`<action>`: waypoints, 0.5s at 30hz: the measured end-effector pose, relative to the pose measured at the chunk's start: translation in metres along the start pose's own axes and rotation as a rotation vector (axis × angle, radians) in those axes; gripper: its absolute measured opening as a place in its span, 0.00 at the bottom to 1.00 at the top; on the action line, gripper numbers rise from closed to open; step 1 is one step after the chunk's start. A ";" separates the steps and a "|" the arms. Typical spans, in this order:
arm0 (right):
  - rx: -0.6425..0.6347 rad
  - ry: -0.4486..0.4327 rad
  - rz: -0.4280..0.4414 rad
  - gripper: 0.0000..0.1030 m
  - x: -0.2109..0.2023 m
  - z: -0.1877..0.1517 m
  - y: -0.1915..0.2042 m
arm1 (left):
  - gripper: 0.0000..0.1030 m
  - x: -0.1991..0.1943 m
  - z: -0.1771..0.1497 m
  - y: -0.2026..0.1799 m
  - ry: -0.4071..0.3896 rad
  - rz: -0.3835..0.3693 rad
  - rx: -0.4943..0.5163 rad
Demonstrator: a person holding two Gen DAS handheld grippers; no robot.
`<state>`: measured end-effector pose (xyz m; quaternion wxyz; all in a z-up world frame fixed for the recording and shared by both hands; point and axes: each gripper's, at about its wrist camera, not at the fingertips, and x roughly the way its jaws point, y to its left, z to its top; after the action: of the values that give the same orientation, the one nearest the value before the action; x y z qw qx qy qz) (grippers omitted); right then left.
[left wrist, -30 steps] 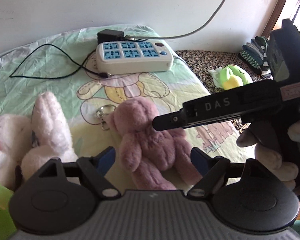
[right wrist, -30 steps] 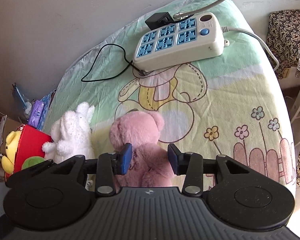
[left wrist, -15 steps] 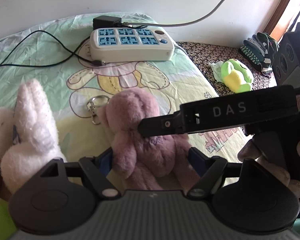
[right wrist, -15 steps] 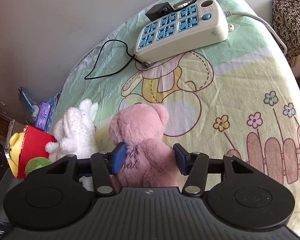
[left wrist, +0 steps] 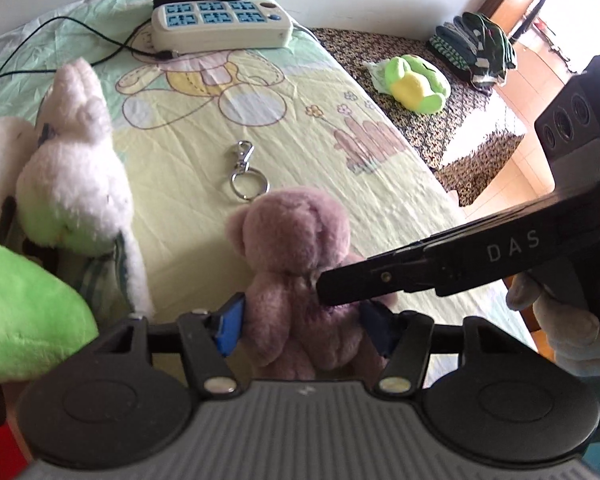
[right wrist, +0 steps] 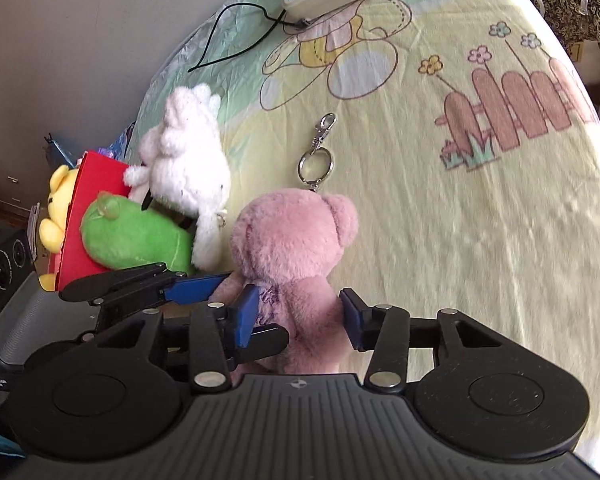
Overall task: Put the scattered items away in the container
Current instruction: 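Close the right gripper on the pink teddy bear's body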
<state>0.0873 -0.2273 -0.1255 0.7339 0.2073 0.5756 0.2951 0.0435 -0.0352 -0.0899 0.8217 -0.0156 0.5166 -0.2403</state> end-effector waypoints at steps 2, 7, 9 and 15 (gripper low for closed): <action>0.011 -0.026 -0.002 0.50 -0.001 -0.003 -0.001 | 0.64 -0.001 0.001 0.000 -0.016 0.008 -0.005; 0.045 -0.027 0.042 0.51 0.008 0.000 -0.006 | 0.67 0.006 -0.001 0.003 -0.024 0.029 -0.001; 0.043 -0.027 0.038 0.47 0.007 -0.001 -0.004 | 0.62 0.004 -0.004 0.003 -0.028 0.009 -0.024; -0.003 -0.021 0.002 0.42 0.003 -0.009 0.010 | 0.57 -0.001 -0.012 0.001 -0.018 -0.002 -0.051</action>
<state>0.0768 -0.2177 -0.1237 0.7398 0.2099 0.5673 0.2947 0.0334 -0.0307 -0.0946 0.8253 -0.0394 0.5152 -0.2277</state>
